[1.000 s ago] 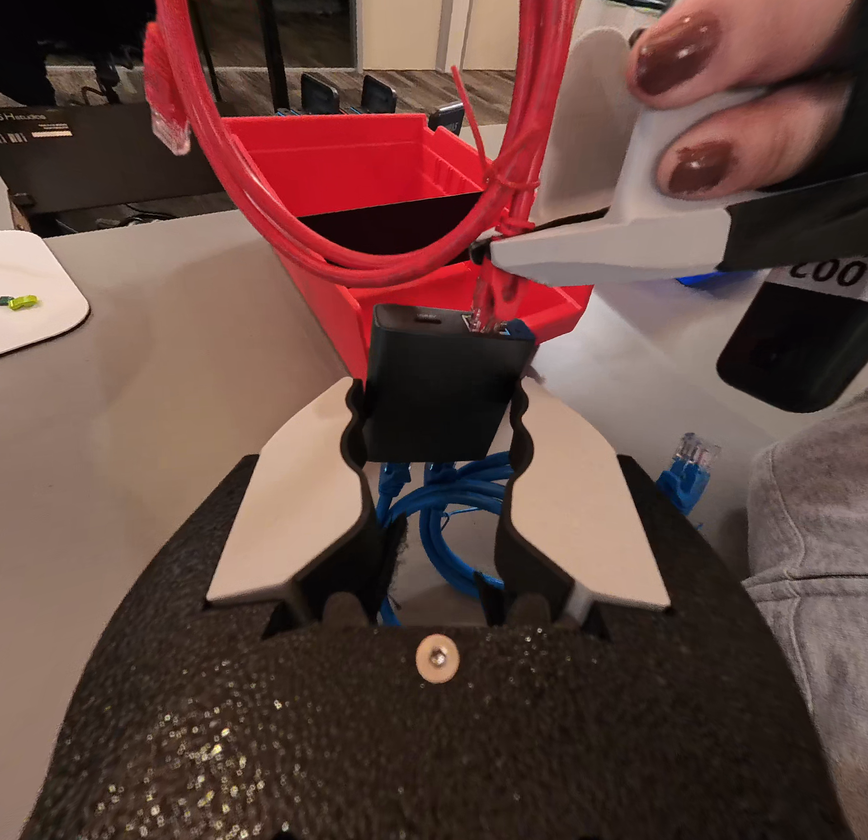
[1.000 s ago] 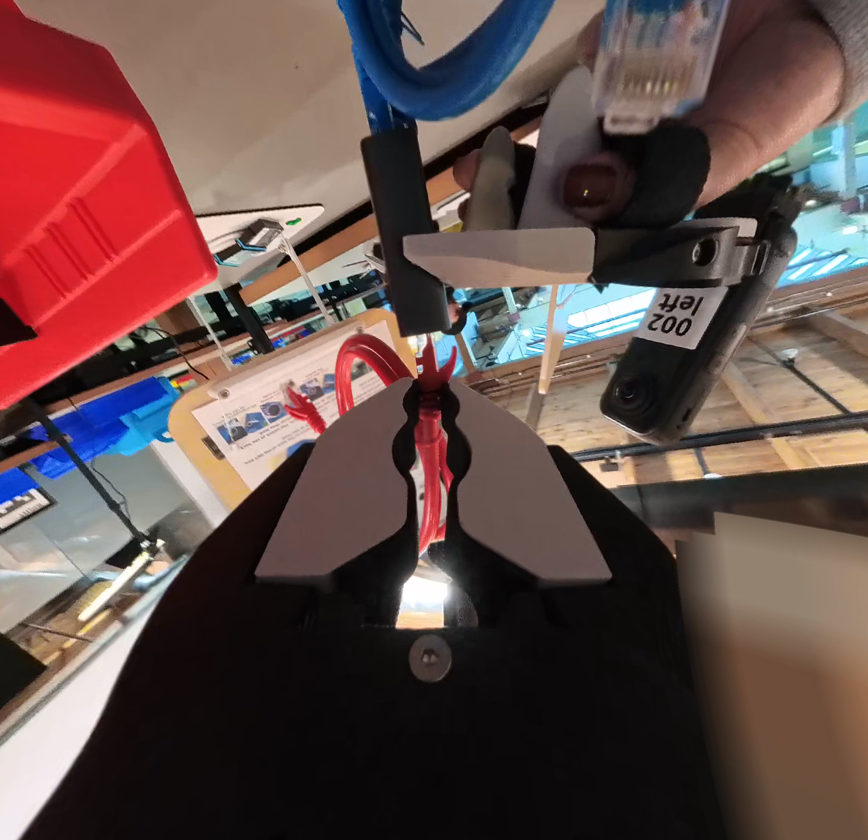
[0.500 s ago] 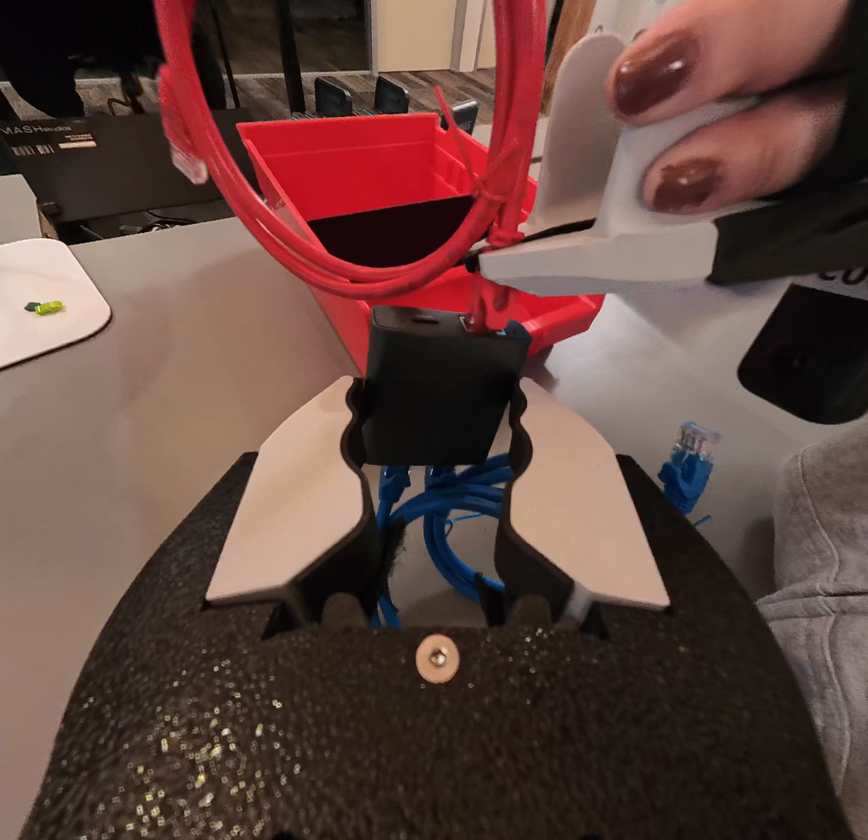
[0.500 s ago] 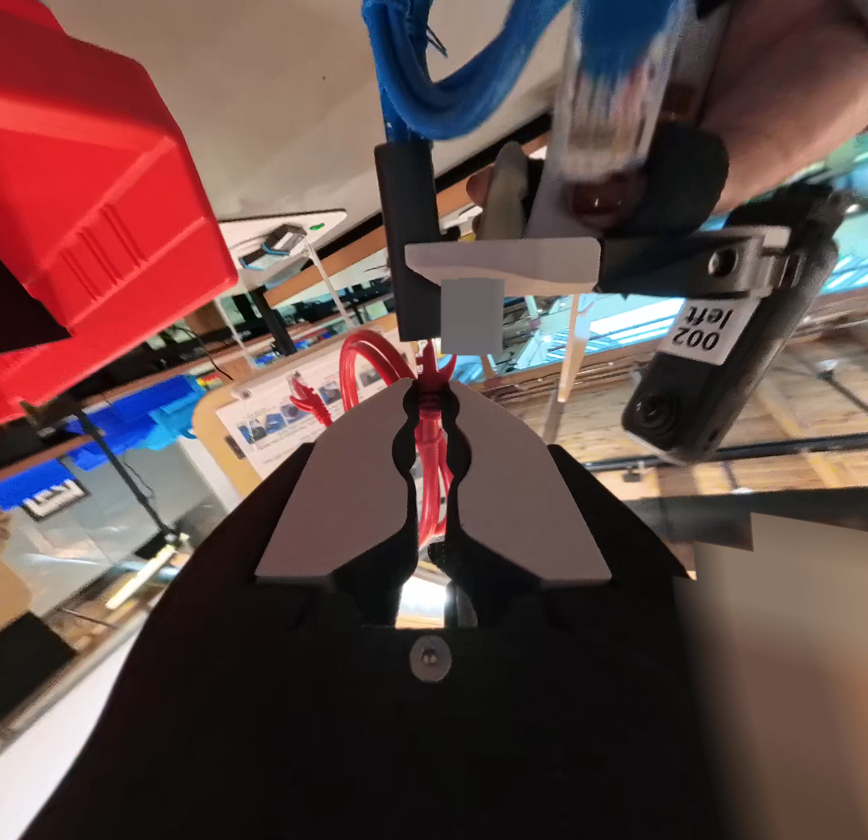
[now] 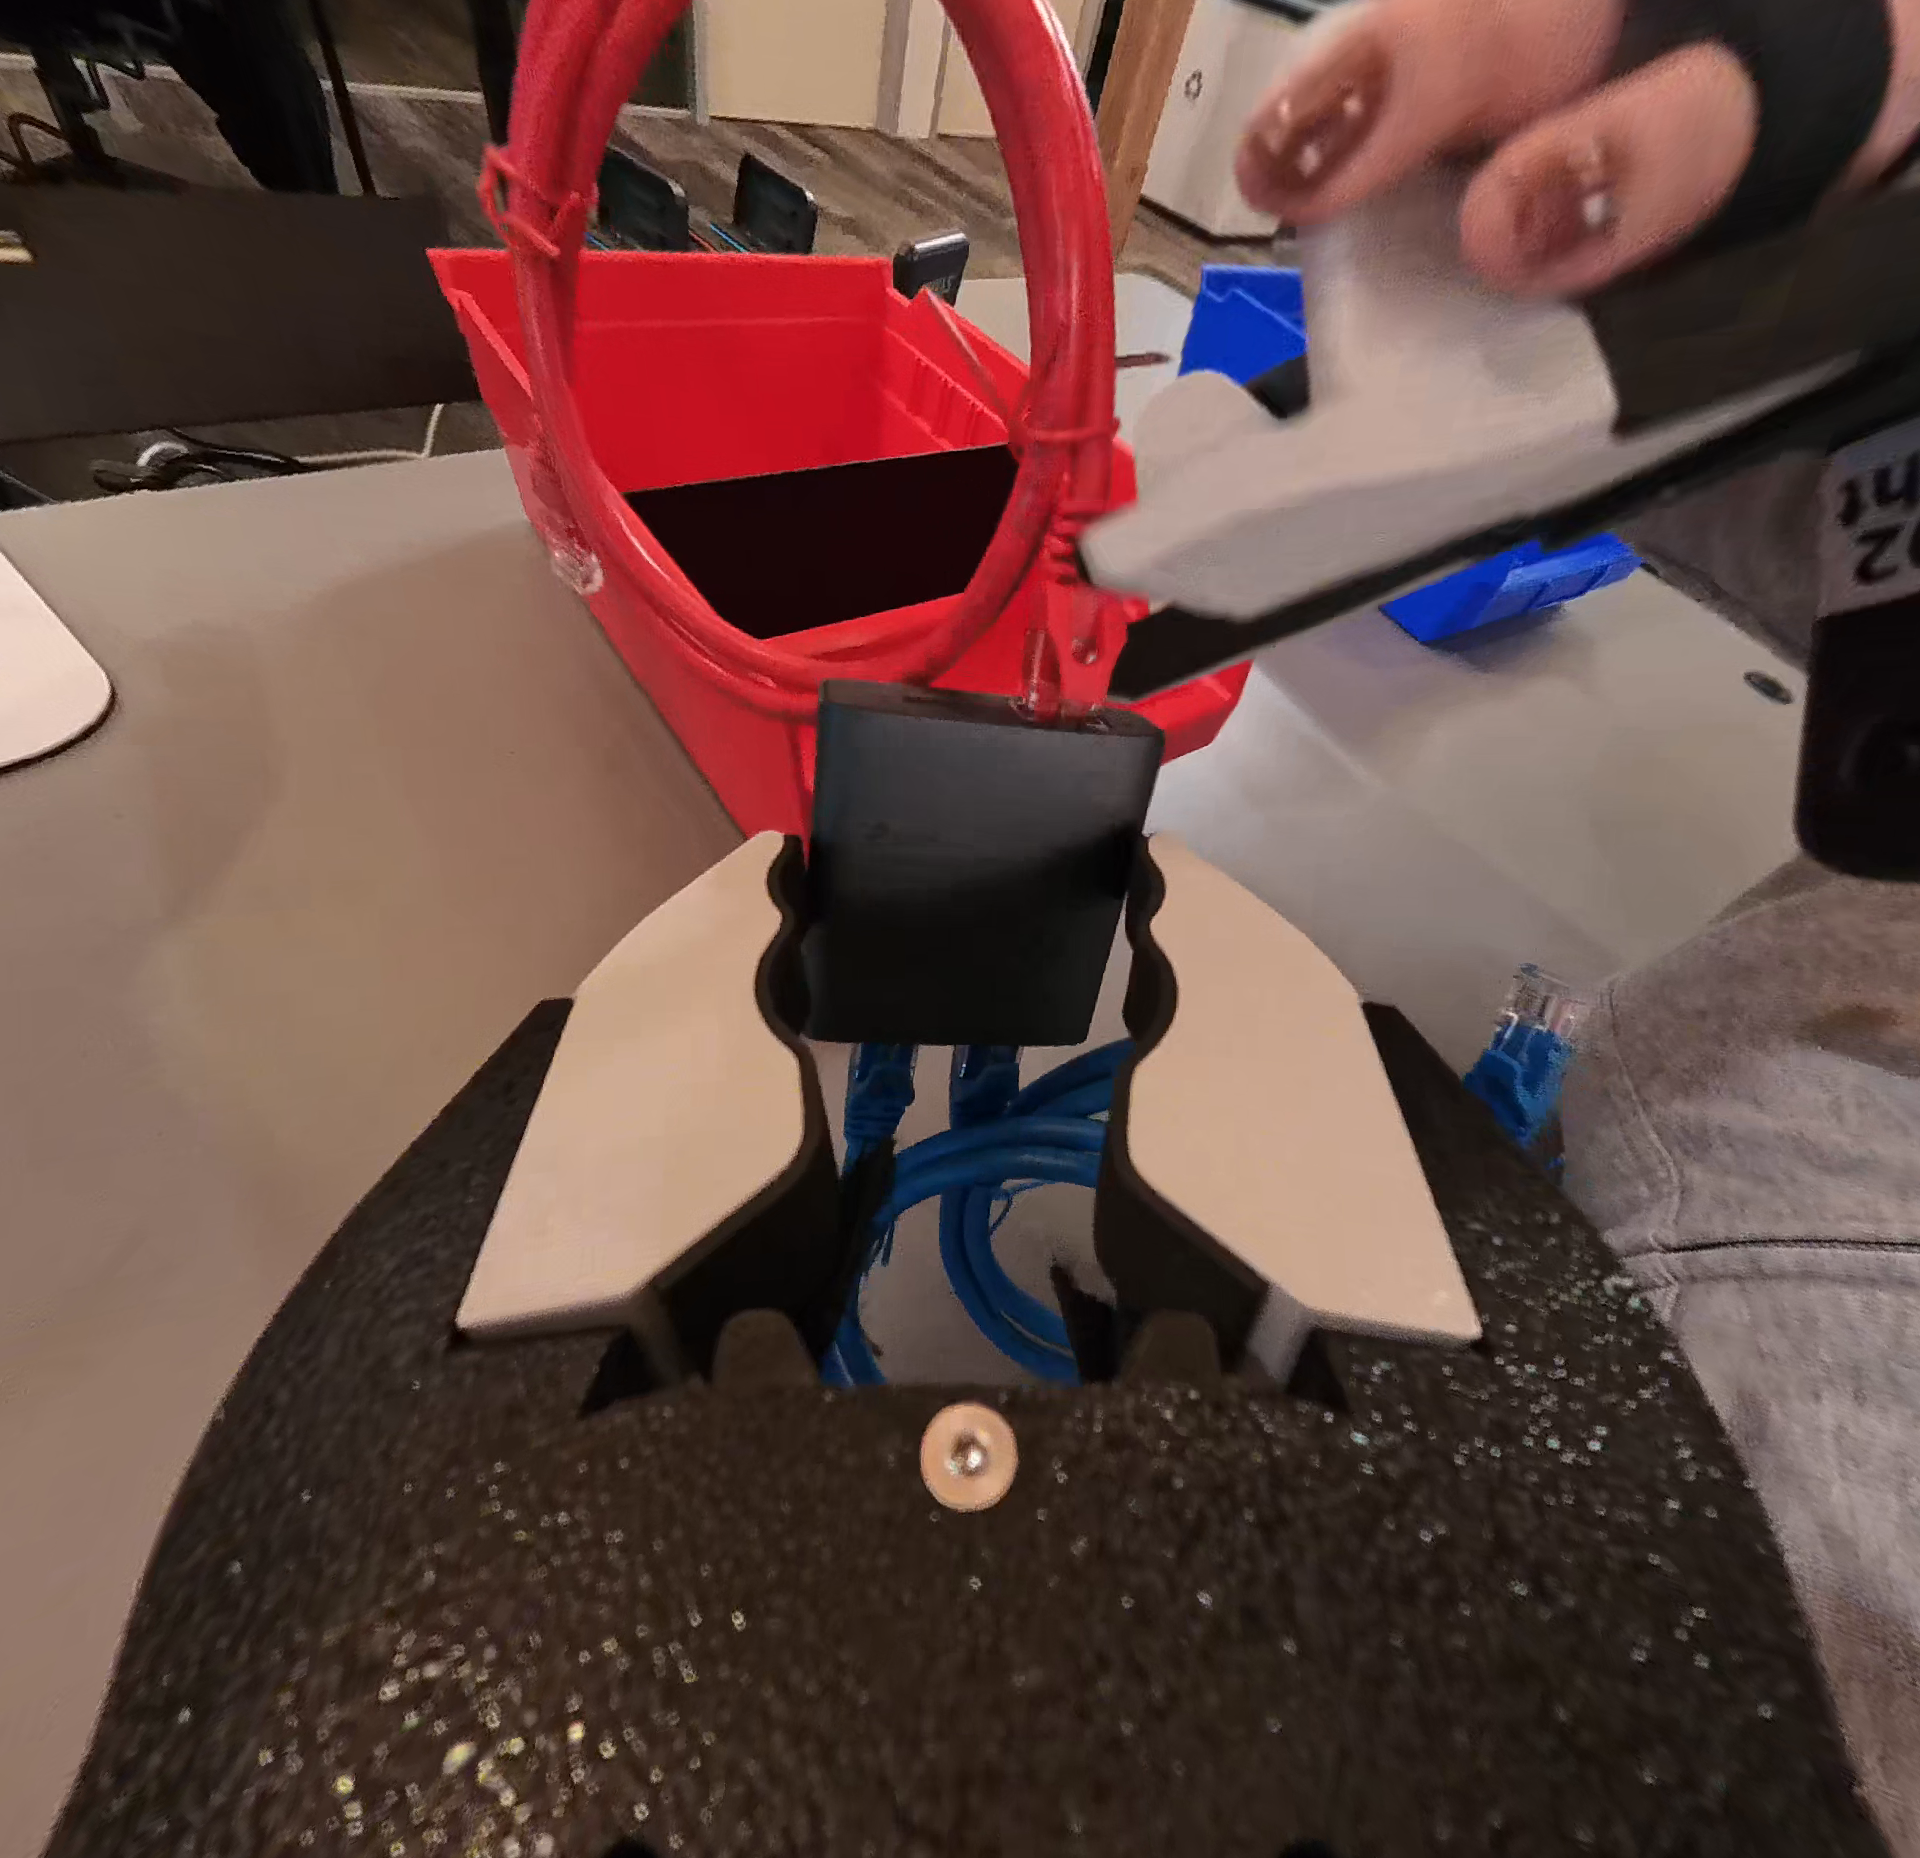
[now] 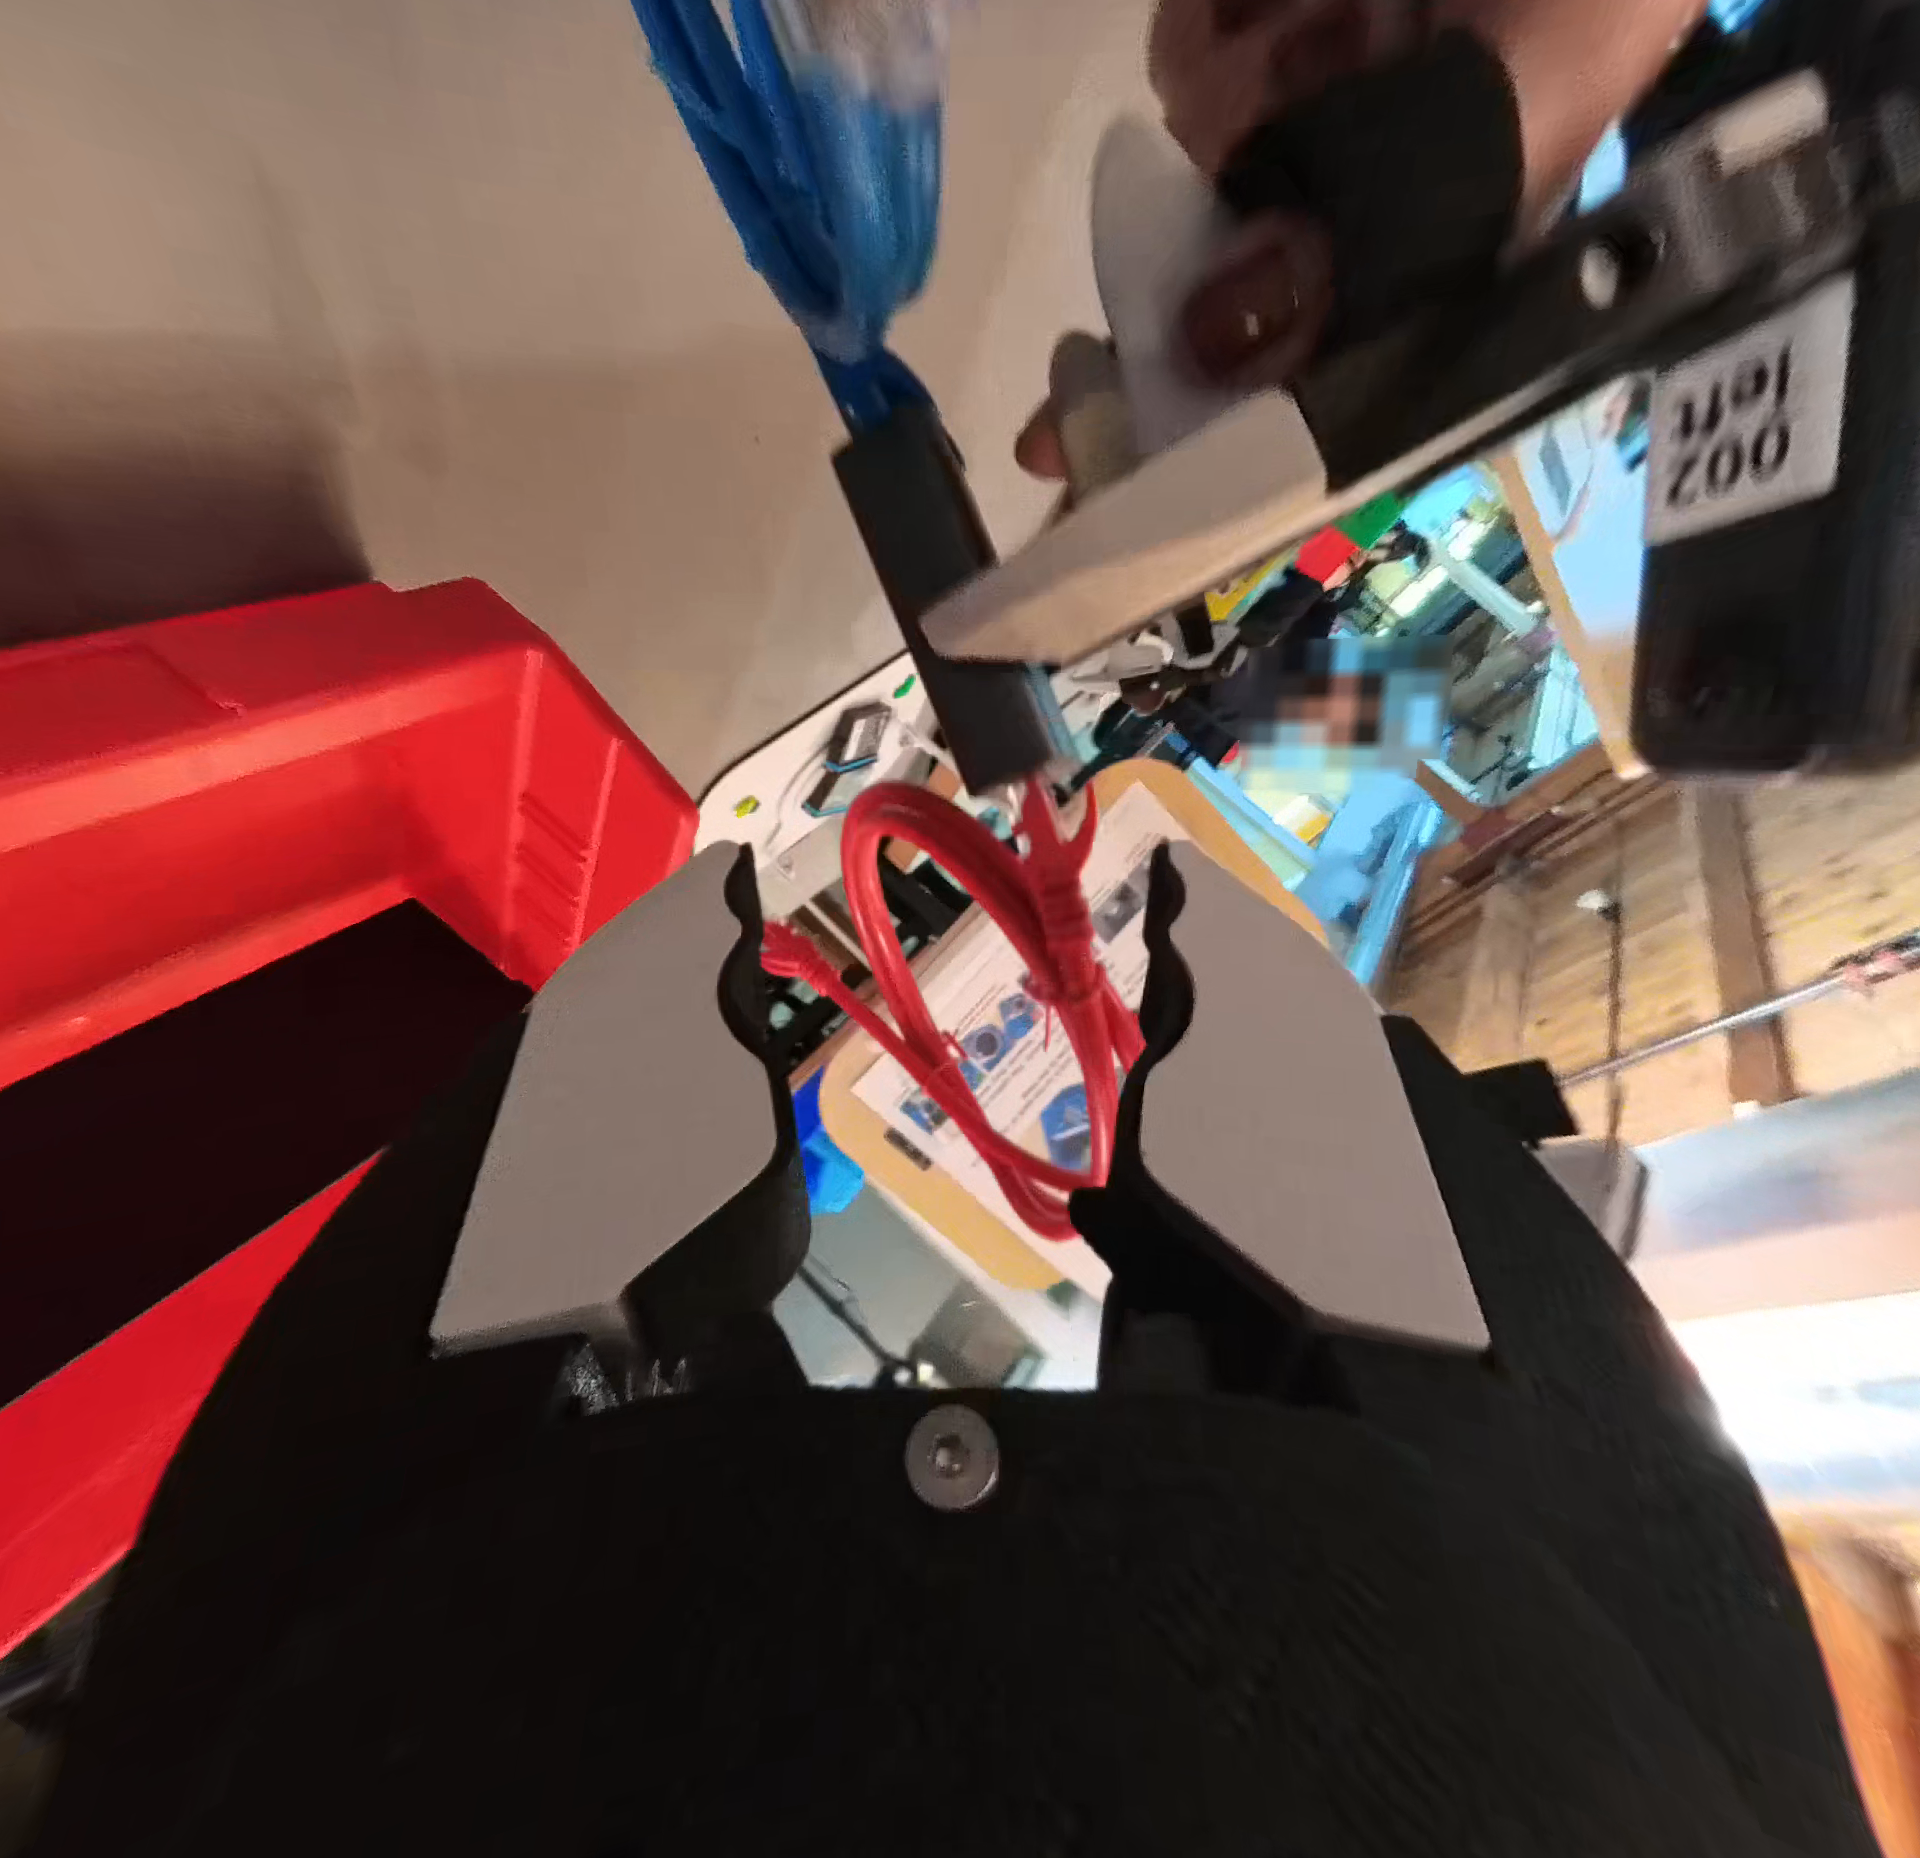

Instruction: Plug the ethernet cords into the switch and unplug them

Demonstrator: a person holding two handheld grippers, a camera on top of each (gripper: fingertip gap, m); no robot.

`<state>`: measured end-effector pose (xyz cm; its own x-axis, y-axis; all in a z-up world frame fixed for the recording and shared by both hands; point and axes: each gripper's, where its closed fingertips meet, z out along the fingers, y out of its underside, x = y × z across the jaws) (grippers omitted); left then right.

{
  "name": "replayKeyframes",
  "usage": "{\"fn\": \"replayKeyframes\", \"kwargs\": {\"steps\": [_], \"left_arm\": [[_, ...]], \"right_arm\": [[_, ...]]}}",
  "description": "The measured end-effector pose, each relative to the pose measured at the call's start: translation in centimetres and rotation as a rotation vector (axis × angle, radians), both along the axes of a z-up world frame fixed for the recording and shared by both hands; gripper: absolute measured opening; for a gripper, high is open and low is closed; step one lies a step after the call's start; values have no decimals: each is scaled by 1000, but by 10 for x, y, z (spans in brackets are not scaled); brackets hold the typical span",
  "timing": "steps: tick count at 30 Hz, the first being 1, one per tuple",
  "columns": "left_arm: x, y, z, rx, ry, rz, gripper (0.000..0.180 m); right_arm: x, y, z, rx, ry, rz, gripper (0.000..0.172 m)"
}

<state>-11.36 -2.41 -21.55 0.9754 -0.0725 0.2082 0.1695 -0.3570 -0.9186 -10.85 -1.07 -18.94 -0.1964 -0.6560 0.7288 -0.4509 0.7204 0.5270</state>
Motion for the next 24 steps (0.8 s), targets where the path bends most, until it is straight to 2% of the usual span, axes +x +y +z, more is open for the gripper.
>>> {"fn": "replayKeyframes", "kwargs": {"steps": [3, 6, 8, 10, 13, 14, 17, 20, 24], "left_arm": [[2, 1, 0, -27, 6, -9, 59], [9, 3, 0, -43, 9, -42, 59], [15, 3, -1, -63, 14, -67, 59], [18, 4, -4, -89, 37, -81, 59], [17, 6, -5, -95, 52, -71, 59], [18, 7, -1, -68, 30, -76, 60], [19, 4, 27, 83, -52, -78, 78], [5, -7, 46, 170, -34, -2, 90], [-10, -30, 73, 295, 43, 89, 91]], "right_arm": [[-1, -8, -3, 87, 110, 57, 67], [-2, -13, -9, 126, 162, 125, 47], [-2, -17, -12, 121, 174, 159, 40], [1, -21, -13, 123, 174, 191, 23], [0, -17, -16, 118, 172, 177, 21], [-1, -15, -17, 122, 177, 173, 20], [-4, -4, -21, 99, 181, 128, 20], [-7, 2, -14, 54, 226, 97, 20], [-13, 6, 15, -40, 310, 60, 20]]}}
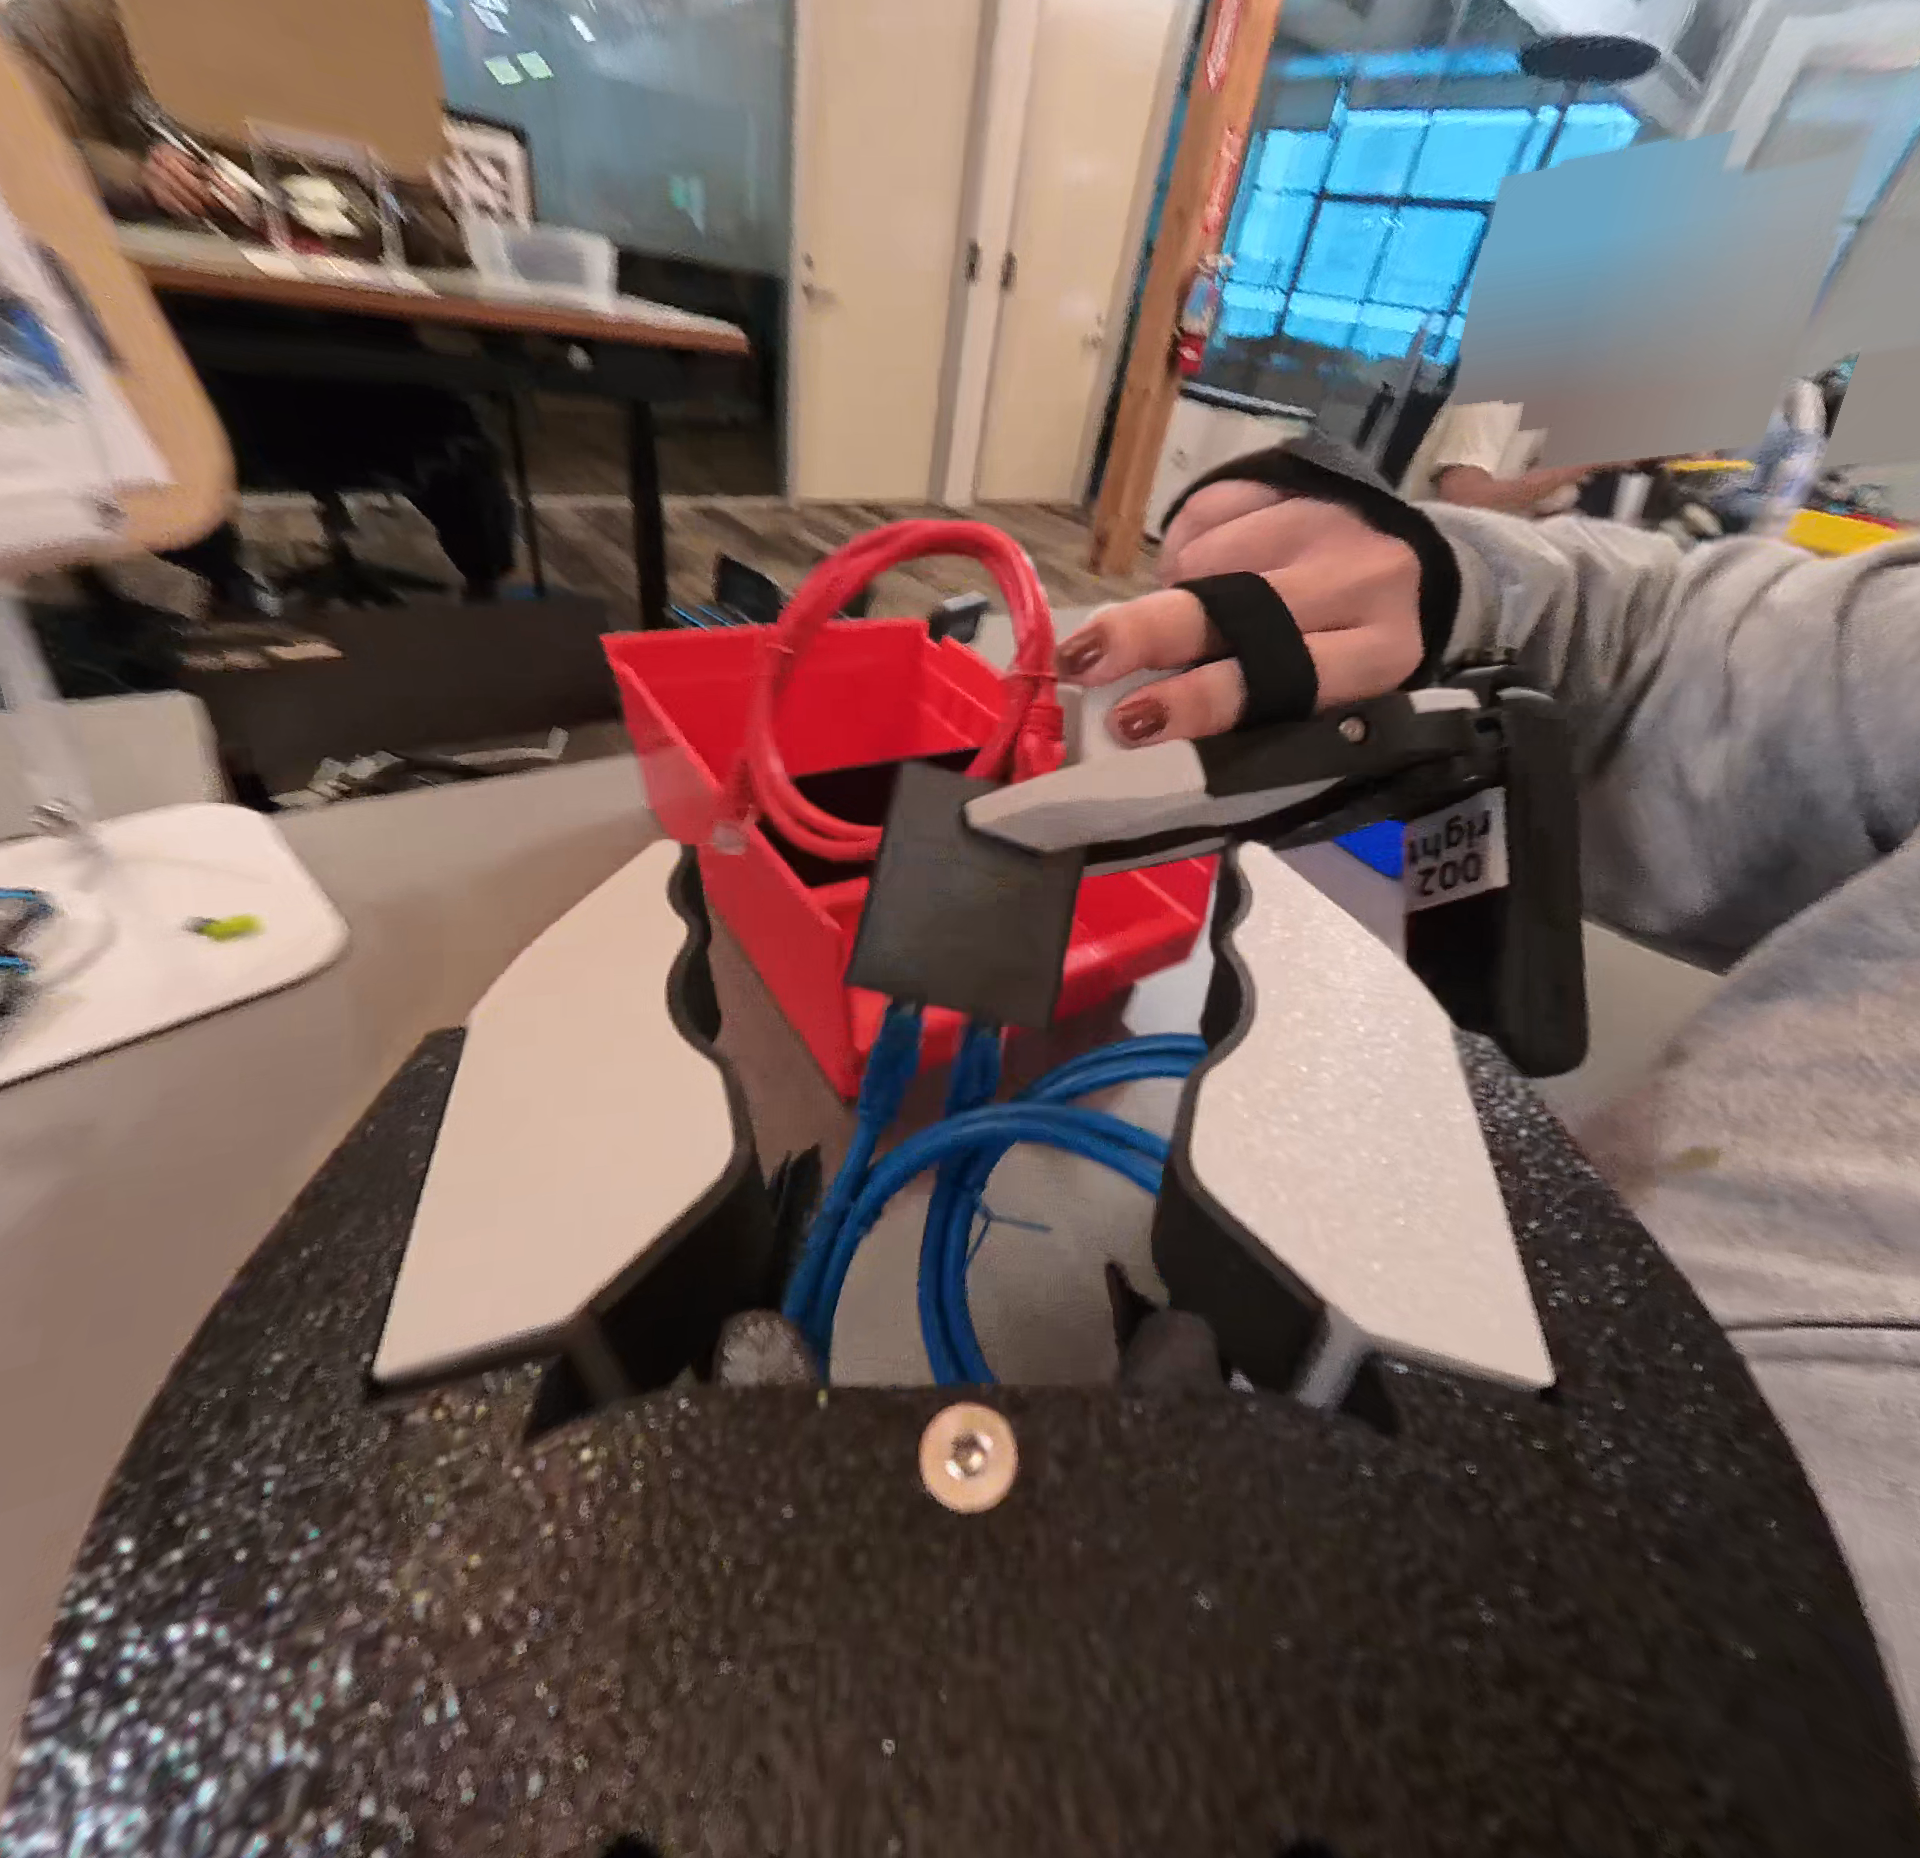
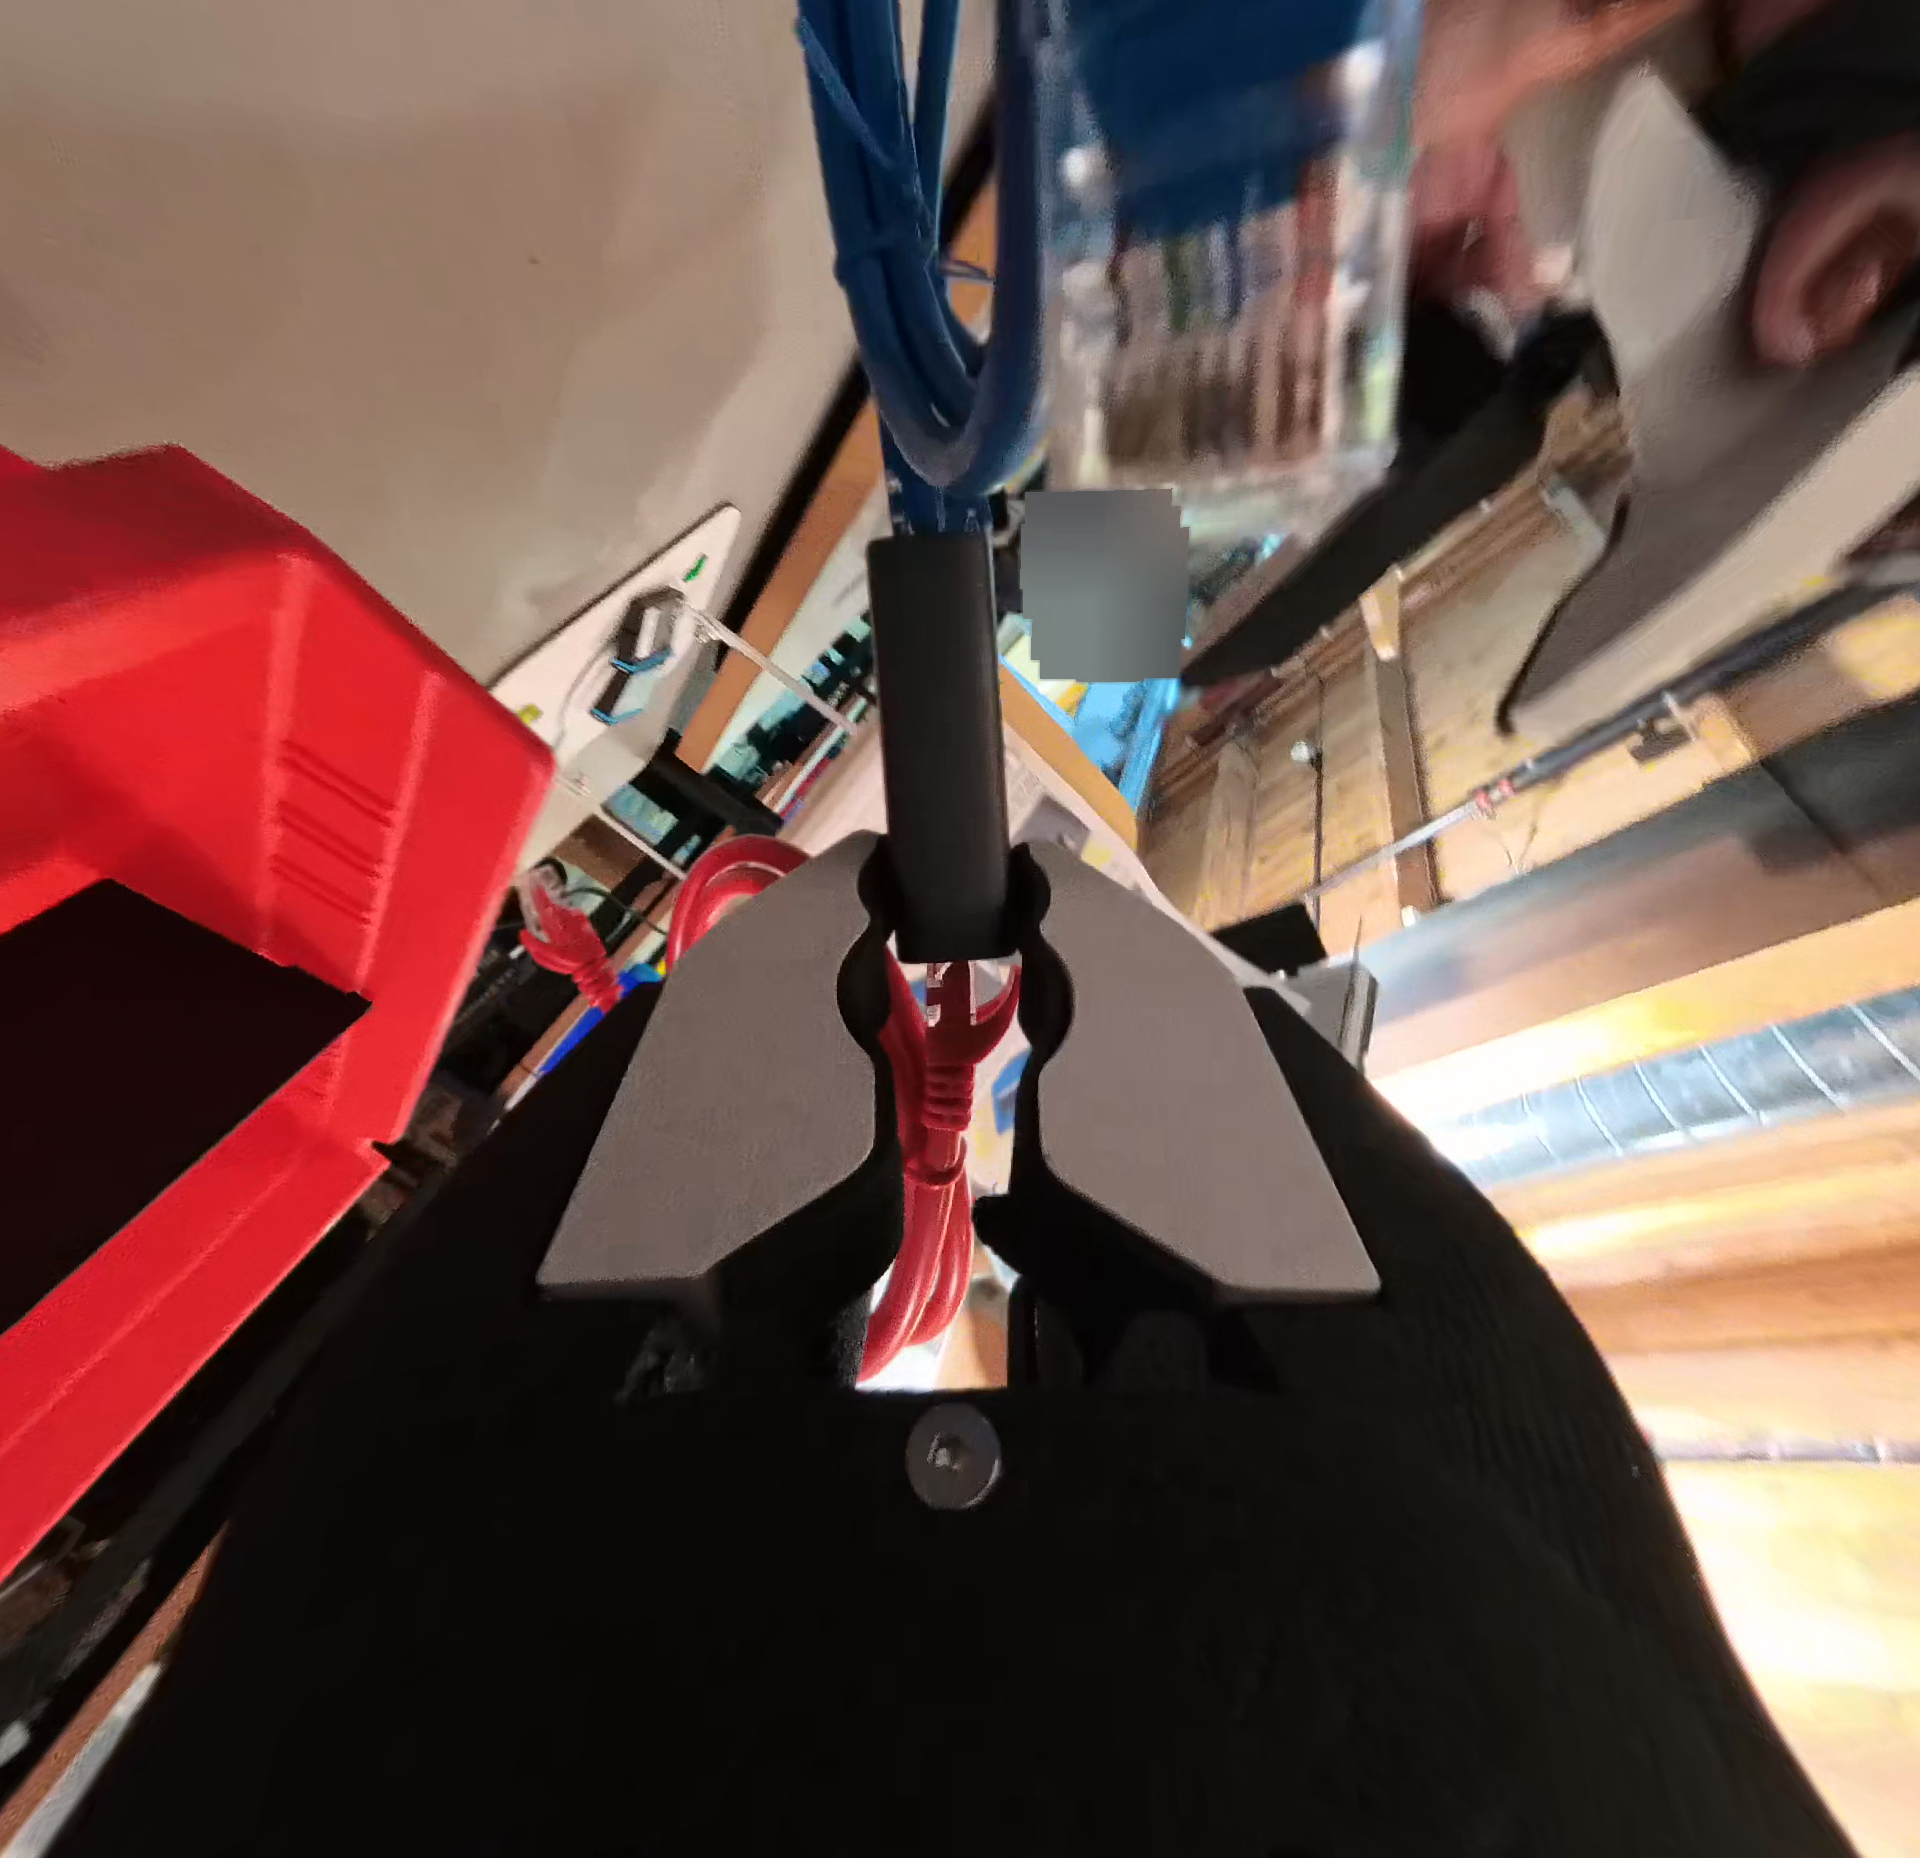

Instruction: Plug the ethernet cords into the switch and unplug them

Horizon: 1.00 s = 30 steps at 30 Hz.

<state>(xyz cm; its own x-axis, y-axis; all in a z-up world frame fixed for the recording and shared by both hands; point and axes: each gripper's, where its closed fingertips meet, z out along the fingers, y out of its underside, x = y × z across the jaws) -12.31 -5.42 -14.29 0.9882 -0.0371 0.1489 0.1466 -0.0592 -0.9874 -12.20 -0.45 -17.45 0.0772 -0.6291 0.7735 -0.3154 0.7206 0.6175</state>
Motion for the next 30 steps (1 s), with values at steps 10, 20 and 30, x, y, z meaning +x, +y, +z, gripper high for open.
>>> {"fn": "replayKeyframes", "kwargs": {"steps": [10, 20, 30], "left_arm": [[-51, -80, 57, 283, 150, 391, 74], [-45, 26, -26, 74, 81, 260, 79], [-67, 113, -60, 6, 42, 179, 91]], "right_arm": [[-1, 64, 98, -207, 245, -179, 19], [48, 118, 110, -360, 347, -372, 19], [76, 163, 112, -603, 520, -540, 20]]}}
